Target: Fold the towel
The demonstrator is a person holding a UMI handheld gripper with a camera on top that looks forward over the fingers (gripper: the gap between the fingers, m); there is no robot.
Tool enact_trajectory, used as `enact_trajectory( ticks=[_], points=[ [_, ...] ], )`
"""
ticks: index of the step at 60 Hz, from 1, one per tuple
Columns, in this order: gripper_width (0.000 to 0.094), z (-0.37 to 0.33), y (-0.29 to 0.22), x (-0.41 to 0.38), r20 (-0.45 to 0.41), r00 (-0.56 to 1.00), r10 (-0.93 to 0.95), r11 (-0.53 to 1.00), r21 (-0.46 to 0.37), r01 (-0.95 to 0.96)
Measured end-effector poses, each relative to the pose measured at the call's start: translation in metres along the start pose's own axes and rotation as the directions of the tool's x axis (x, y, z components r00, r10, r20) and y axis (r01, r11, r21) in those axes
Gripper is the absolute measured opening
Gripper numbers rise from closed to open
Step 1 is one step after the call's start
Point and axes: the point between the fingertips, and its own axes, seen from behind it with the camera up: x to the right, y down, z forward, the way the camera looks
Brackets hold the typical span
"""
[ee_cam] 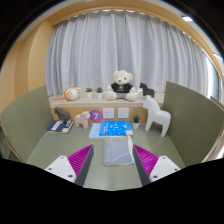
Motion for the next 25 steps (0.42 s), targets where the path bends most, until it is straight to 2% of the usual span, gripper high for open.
enact_trajectory(
  ticks=[11,25],
  points=[
    [0.0791,-0.036,0.028,-0.019,0.003,0.999,-0.050,0.998,-0.029,0.050],
    [0.0795,-0.056,0.037,-0.030,0.015,0.998,-0.057,0.998,-0.018,0.057]
  ],
)
